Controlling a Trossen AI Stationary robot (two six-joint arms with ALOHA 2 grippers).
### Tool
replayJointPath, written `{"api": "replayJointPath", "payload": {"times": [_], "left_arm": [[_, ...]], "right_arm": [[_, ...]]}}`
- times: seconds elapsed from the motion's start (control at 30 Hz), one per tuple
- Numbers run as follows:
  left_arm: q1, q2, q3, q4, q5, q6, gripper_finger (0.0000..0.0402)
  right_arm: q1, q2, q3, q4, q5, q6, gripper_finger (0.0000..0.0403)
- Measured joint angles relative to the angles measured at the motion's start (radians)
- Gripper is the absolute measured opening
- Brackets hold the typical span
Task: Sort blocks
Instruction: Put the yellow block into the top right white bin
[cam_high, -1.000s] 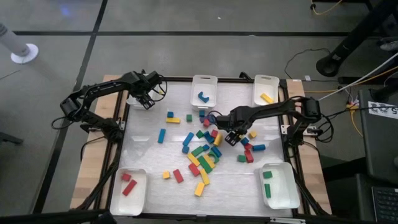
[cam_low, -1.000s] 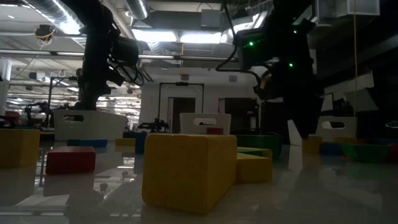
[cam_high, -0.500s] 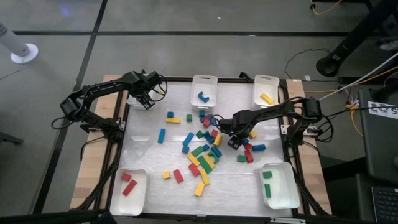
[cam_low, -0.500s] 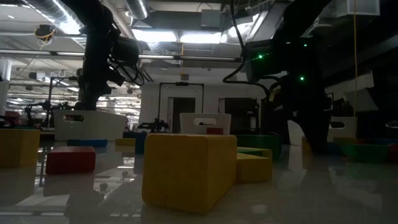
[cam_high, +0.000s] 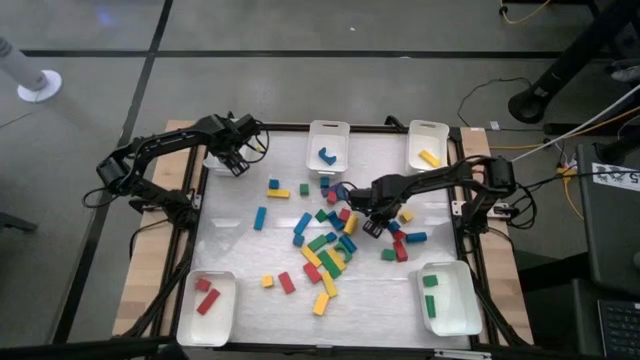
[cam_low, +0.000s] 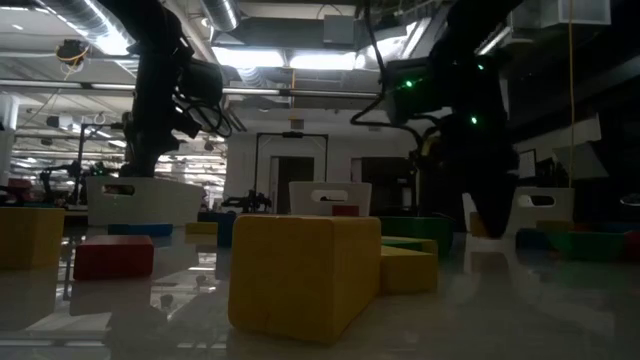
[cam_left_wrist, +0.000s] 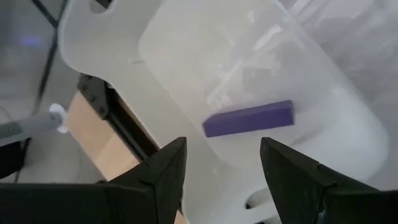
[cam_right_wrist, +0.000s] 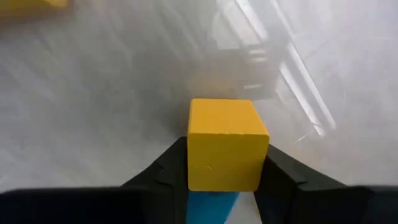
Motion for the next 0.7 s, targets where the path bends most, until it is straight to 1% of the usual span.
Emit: {"api": "replayJointPath", "payload": {"times": [0.13, 0.3, 0.47, 0.57, 0.7], "left_arm": [[0.0, -0.003, 0.0, 0.0, 0.047, 0.04, 0.0194], [0.0, -0.003, 0.0, 0.0, 0.052, 0.045, 0.0194], [0.0, -0.003, 0.0, 0.0, 0.072, 0.078, 0.0194], [0.0, -0.003, 0.0, 0.002, 0.084, 0.085, 0.0194], [0.0, -0.003, 0.0, 0.002, 0.089, 0.084, 0.0194]], "right_arm": [[-0.004, 0.0, 0.075, -0.11, 0.039, -0.043, 0.0134], [-0.052, 0.0, 0.177, -0.275, 0.096, -0.086, 0.0141], [-0.131, -0.002, 0.262, -0.425, 0.207, -0.128, 0.0136], [-0.191, -0.002, 0.295, -0.472, 0.268, -0.171, 0.0138], [-0.276, -0.002, 0.311, -0.496, 0.31, -0.25, 0.0138]]}}
